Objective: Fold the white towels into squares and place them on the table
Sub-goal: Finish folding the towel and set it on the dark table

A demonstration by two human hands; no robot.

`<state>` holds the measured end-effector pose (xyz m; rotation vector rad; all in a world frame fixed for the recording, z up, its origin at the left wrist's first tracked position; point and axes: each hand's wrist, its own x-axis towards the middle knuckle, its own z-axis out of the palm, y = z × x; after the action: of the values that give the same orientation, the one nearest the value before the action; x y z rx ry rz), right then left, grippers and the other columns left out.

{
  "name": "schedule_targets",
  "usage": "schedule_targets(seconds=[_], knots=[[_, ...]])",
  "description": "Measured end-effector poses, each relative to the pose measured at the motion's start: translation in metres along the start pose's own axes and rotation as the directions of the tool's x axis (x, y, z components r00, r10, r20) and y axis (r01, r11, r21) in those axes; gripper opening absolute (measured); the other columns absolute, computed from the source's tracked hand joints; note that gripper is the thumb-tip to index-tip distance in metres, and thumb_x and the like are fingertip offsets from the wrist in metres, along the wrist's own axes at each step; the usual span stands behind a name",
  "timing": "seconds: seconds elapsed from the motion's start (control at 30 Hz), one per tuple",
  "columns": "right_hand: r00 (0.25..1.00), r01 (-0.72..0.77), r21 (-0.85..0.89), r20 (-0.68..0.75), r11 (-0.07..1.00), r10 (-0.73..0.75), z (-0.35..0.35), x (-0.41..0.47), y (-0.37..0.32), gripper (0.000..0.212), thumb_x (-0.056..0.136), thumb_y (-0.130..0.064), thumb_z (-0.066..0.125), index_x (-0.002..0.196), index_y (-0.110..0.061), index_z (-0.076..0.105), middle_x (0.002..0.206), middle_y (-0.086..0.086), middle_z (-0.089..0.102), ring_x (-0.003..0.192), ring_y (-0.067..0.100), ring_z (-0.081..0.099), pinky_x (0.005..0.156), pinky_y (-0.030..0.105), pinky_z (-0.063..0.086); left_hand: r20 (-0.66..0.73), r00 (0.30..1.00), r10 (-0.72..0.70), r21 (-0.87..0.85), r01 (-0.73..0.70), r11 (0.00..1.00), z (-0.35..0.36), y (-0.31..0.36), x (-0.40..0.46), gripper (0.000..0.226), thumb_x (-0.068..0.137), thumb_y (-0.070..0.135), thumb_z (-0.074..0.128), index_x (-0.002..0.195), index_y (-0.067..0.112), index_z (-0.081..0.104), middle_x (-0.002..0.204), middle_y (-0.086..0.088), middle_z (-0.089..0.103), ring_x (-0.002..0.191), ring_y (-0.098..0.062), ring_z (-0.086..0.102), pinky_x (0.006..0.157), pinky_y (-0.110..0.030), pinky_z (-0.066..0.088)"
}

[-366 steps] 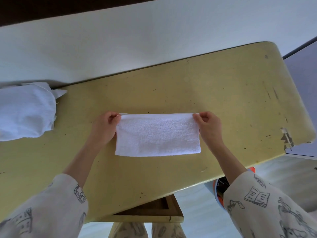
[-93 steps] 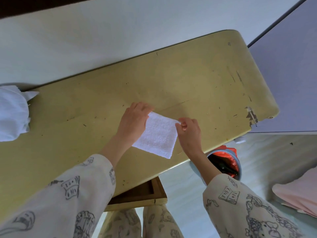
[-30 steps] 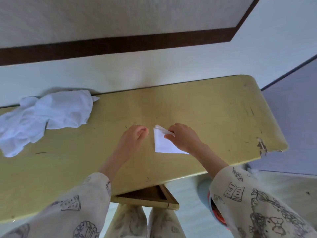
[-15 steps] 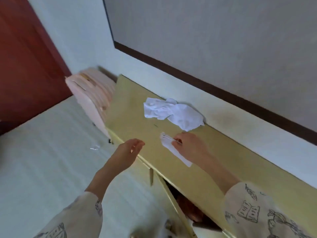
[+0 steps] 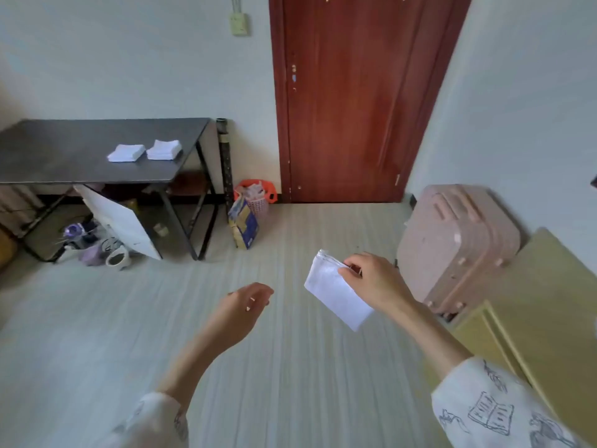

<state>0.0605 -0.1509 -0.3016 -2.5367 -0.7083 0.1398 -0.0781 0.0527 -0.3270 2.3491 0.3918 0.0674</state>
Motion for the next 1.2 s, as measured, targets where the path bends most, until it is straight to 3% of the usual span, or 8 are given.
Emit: schedule_targets(seconds=[0.2, 0.33, 0.43, 0.7, 0.9, 1.03, 1.1, 1.2], knots=[[0.985, 0.139, 0.121, 0.081, 0.983, -0.149, 0.065, 0.079, -0.13, 0.023, 0.089, -0.028, 0.052, 0.079, -0.01, 0.062, 0.079, 0.004, 0.061, 0.078, 0.023, 0.055, 0.07, 0.035, 0.045, -0.148, 0.978, -0.146, 0.0, 0.147, 0.989, -0.113, -0.11, 0.004, 0.022, 0.097, 0.018, 0.041, 0.105, 0.016, 0.061, 0.089, 0.008, 0.061, 0.079, -0.004, 0.06, 0.062, -0.004, 0.04], [0.963, 0.222, 0.116, 0.132, 0.968, -0.236, 0.091, 0.138, -0.19, 0.021, 0.09, -0.03, 0.053, 0.086, -0.014, 0.066, 0.085, 0.002, 0.062, 0.079, 0.021, 0.057, 0.073, 0.033, 0.044, -0.221, 0.958, -0.183, -0.041, 0.179, 0.983, -0.16, -0.156, 0.034, 0.022, 0.097, 0.018, 0.042, 0.104, 0.017, 0.063, 0.087, 0.008, 0.063, 0.08, -0.008, 0.063, 0.068, -0.016, 0.042], [0.939, 0.277, 0.123, 0.177, 0.953, -0.296, 0.111, 0.191, -0.226, 0.022, 0.089, -0.031, 0.054, 0.085, -0.013, 0.067, 0.085, 0.003, 0.062, 0.081, 0.021, 0.057, 0.076, 0.035, 0.046, -0.219, 0.954, -0.206, -0.05, 0.2, 0.979, -0.187, -0.188, 0.063, 0.023, 0.097, 0.017, 0.042, 0.105, 0.015, 0.063, 0.088, 0.006, 0.063, 0.076, -0.003, 0.059, 0.066, -0.008, 0.04], [0.875, 0.378, 0.187, 0.247, 0.907, -0.416, 0.184, 0.352, -0.327, 0.018, 0.089, -0.032, 0.056, 0.09, -0.023, 0.071, 0.091, -0.005, 0.067, 0.089, 0.014, 0.059, 0.08, 0.031, 0.046, -0.213, 0.946, -0.245, 0.002, 0.251, 0.968, -0.288, -0.279, 0.167, 0.024, 0.096, 0.019, 0.043, 0.106, 0.014, 0.063, 0.091, 0.005, 0.064, 0.086, -0.019, 0.063, 0.08, -0.029, 0.049], [0.824, 0.415, 0.213, 0.324, 0.885, -0.464, 0.228, 0.453, -0.408, 0.019, 0.091, -0.03, 0.055, 0.098, -0.021, 0.07, 0.096, -0.005, 0.064, 0.091, 0.011, 0.056, 0.078, 0.024, 0.039, -0.276, 0.909, -0.312, -0.045, 0.312, 0.949, -0.365, -0.354, 0.236, 0.022, 0.096, 0.018, 0.043, 0.109, 0.016, 0.062, 0.093, 0.005, 0.063, 0.086, -0.016, 0.062, 0.077, -0.024, 0.046], [0.792, 0.412, 0.237, 0.383, 0.88, -0.475, 0.261, 0.514, -0.459, 0.018, 0.091, -0.03, 0.055, 0.096, -0.021, 0.07, 0.094, -0.007, 0.064, 0.09, 0.01, 0.057, 0.076, 0.02, 0.039, -0.295, 0.902, -0.314, -0.122, 0.29, 0.949, -0.403, -0.412, 0.285, 0.019, 0.094, 0.018, 0.051, 0.109, 0.016, 0.061, 0.092, 0.008, 0.061, 0.077, -0.005, 0.059, 0.066, -0.005, 0.041], [0.772, 0.418, 0.245, 0.411, 0.875, -0.484, 0.278, 0.544, -0.488, 0.019, 0.091, -0.031, 0.055, 0.097, -0.021, 0.07, 0.097, -0.006, 0.065, 0.091, 0.01, 0.058, 0.078, 0.02, 0.043, -0.301, 0.897, -0.324, -0.206, 0.271, 0.94, -0.427, -0.445, 0.316, 0.018, 0.089, 0.022, 0.058, 0.108, 0.023, 0.058, 0.1, 0.003, 0.062, 0.083, -0.006, 0.06, 0.072, -0.008, 0.044], [0.747, 0.418, 0.263, 0.445, 0.869, -0.494, 0.31, 0.586, -0.532, 0.019, 0.091, -0.031, 0.055, 0.097, -0.021, 0.07, 0.095, -0.009, 0.065, 0.089, 0.008, 0.057, 0.073, 0.012, 0.04, -0.249, 0.91, -0.331, -0.283, 0.258, 0.924, -0.468, -0.495, 0.365, 0.041, 0.083, 0.031, 0.066, 0.12, 0.027, 0.051, 0.116, 0.007, 0.056, 0.106, -0.009, 0.055, 0.09, -0.023, 0.043]])
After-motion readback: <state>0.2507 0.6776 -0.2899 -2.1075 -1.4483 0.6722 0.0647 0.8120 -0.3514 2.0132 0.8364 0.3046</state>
